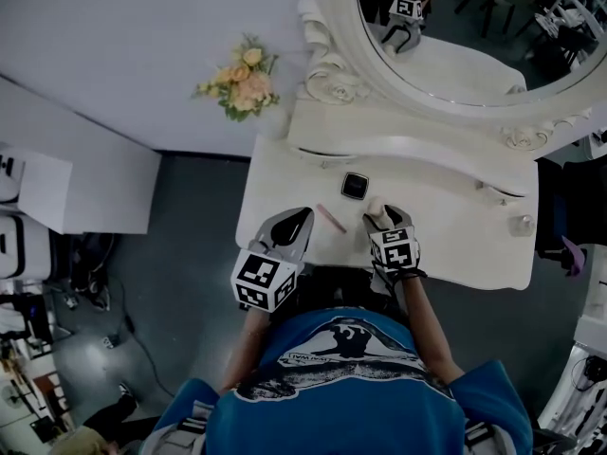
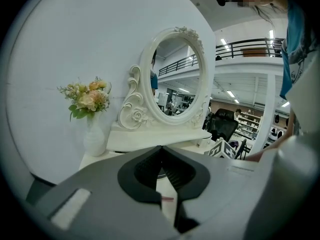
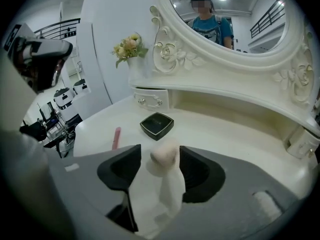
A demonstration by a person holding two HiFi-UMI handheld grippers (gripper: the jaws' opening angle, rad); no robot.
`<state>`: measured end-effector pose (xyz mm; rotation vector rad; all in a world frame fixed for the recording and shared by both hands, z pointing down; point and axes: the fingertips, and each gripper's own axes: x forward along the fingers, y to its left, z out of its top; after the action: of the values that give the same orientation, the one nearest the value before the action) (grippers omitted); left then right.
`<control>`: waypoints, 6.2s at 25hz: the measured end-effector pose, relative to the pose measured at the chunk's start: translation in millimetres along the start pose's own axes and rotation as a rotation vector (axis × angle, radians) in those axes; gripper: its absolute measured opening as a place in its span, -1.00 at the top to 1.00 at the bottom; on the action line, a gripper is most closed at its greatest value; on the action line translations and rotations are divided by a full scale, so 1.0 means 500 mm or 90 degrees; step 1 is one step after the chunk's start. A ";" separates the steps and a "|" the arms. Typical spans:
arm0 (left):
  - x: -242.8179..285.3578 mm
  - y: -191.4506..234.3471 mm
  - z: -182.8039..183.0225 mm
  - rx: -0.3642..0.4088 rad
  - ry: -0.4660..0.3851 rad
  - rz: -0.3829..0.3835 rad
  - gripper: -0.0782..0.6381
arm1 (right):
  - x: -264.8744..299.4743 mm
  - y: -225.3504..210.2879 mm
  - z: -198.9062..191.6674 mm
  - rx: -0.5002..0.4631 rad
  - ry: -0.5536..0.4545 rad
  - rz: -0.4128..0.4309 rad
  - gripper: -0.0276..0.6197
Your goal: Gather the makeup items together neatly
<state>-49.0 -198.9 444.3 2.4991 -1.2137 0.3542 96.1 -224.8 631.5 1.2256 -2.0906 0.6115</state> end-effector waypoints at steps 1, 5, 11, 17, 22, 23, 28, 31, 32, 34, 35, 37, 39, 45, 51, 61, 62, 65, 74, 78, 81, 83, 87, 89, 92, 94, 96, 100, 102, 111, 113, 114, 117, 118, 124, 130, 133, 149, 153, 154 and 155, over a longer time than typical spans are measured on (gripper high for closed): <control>0.001 0.000 -0.001 -0.001 0.000 -0.002 0.75 | -0.004 -0.001 0.008 -0.005 -0.004 0.002 0.16; 0.004 0.003 -0.003 -0.006 -0.002 -0.004 0.75 | -0.006 -0.006 0.045 -0.039 -0.017 0.015 0.12; -0.002 0.018 -0.004 -0.013 -0.005 0.008 0.75 | 0.044 0.006 0.091 -0.110 0.003 0.065 -0.08; -0.019 0.046 -0.003 -0.024 -0.011 0.036 0.75 | 0.115 0.014 0.097 -0.205 0.074 0.099 -0.18; -0.033 0.064 -0.009 -0.032 -0.008 0.057 0.75 | 0.163 0.015 0.082 -0.255 0.111 0.129 -0.20; -0.036 0.067 -0.010 -0.033 -0.008 0.061 0.75 | 0.170 0.018 0.078 -0.260 0.115 0.138 -0.20; -0.046 0.082 -0.016 -0.041 -0.006 0.078 0.75 | 0.158 0.029 0.085 -0.265 0.126 0.161 -0.18; -0.045 0.088 -0.015 -0.041 -0.006 0.081 0.75 | 0.155 0.030 0.093 -0.267 0.115 0.178 -0.16; -0.044 0.088 -0.014 -0.041 -0.006 0.079 0.75 | 0.153 0.030 0.099 -0.263 0.108 0.181 -0.15; -0.039 0.086 -0.012 -0.038 -0.005 0.074 0.75 | 0.146 0.030 0.117 -0.254 0.087 0.181 -0.15; -0.036 0.084 -0.011 -0.037 -0.005 0.071 0.75 | 0.140 0.030 0.126 -0.254 0.079 0.179 -0.15; -0.028 0.079 -0.008 -0.035 -0.005 0.061 0.75 | 0.126 0.029 0.143 -0.261 0.064 0.174 -0.15; -0.018 0.073 -0.006 -0.030 -0.003 0.051 0.75 | 0.110 0.024 0.156 -0.265 0.049 0.167 -0.15; 0.017 0.044 0.003 -0.014 0.004 0.010 0.75 | 0.045 -0.025 0.165 -0.240 0.014 0.139 -0.15; 0.053 0.006 0.004 0.002 0.017 -0.034 0.75 | -0.020 -0.098 0.106 -0.192 0.017 0.096 -0.15; 0.078 -0.044 -0.003 0.018 0.034 -0.072 0.75 | -0.070 -0.169 -0.042 -0.178 0.092 0.067 -0.15; 0.078 -0.046 -0.003 0.018 0.034 -0.072 0.75 | -0.069 -0.170 -0.055 -0.181 0.102 0.068 -0.15; 0.074 -0.050 -0.004 0.019 0.035 -0.068 0.75 | -0.062 -0.175 -0.087 -0.201 0.132 0.071 -0.15; 0.060 -0.046 -0.015 0.015 0.042 -0.043 0.75 | -0.046 -0.181 -0.103 -0.186 0.122 0.087 -0.16; 0.052 -0.043 -0.018 0.012 0.041 -0.032 0.75 | -0.048 -0.182 -0.104 -0.187 0.122 0.077 -0.17; 0.044 -0.035 -0.021 0.010 0.039 -0.021 0.75 | -0.054 -0.176 -0.091 -0.200 0.111 0.070 -0.16; 0.038 -0.030 -0.023 0.006 0.037 -0.015 0.75 | -0.061 -0.167 -0.067 -0.195 0.087 0.073 -0.16; 0.029 -0.020 -0.026 0.002 0.035 -0.005 0.75 | -0.073 -0.132 -0.009 -0.189 0.036 0.084 -0.15; 0.026 -0.016 -0.027 0.000 0.032 -0.003 0.75 | -0.070 -0.103 0.020 -0.193 0.015 0.096 -0.09; 0.022 -0.013 -0.030 -0.002 0.029 0.000 0.75 | -0.058 -0.042 0.063 -0.195 -0.017 0.125 -0.04; 0.017 -0.011 -0.031 -0.004 0.026 0.002 0.75 | -0.045 0.008 0.086 -0.191 -0.033 0.150 0.02; 0.011 -0.007 -0.033 -0.007 0.023 0.008 0.75 | -0.028 0.060 0.098 -0.194 -0.034 0.178 0.07; -0.004 0.007 -0.035 -0.013 0.019 0.020 0.75 | 0.008 0.154 0.090 -0.220 -0.006 0.225 0.08; -0.015 0.016 -0.038 -0.018 0.017 0.029 0.75 | 0.025 0.187 0.073 -0.224 0.016 0.237 0.18; -0.063 0.054 -0.060 -0.039 0.013 0.070 0.75 | 0.080 0.215 -0.015 -0.204 0.100 0.209 0.51; -0.071 0.060 -0.065 -0.042 0.014 0.075 0.75 | 0.093 0.206 -0.024 -0.216 0.095 0.190 0.69; -0.074 0.062 -0.066 -0.043 0.014 0.076 0.75 | 0.095 0.203 -0.023 -0.216 0.091 0.184 0.70; -0.079 0.066 -0.070 -0.045 0.014 0.077 0.75 | 0.088 0.201 -0.013 -0.188 0.091 0.173 0.74; -0.080 0.066 -0.070 -0.044 0.015 0.075 0.75 | 0.087 0.200 -0.012 -0.180 0.092 0.171 0.76; -0.067 0.052 -0.063 -0.035 0.017 0.049 0.75 | 0.073 0.197 -0.010 -0.147 0.088 0.167 0.76; -0.038 0.033 -0.058 -0.020 0.028 0.013 0.75 | 0.036 0.171 0.023 -0.110 0.039 0.152 0.76; -0.013 0.010 -0.054 -0.009 0.037 -0.017 0.75 | 0.008 0.141 0.041 -0.083 0.011 0.134 0.76; 0.114 -0.134 -0.044 0.044 0.073 -0.148 0.75 | -0.171 -0.182 -0.076 0.110 -0.030 -0.070 0.76; 0.137 -0.156 -0.038 0.049 0.074 -0.156 0.75 | -0.195 -0.245 -0.135 0.138 -0.008 -0.105 0.76; 0.143 -0.159 -0.036 0.050 0.074 -0.156 0.75 | -0.198 -0.257 -0.148 0.142 -0.002 -0.111 0.76; 0.148 -0.162 -0.034 0.050 0.074 -0.156 0.75 | -0.200 -0.267 -0.158 0.146 0.004 -0.115 0.76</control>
<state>59.0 -197.7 471.4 2.6157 -0.8532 0.4829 273.6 -174.5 624.8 1.5199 -1.9169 0.7852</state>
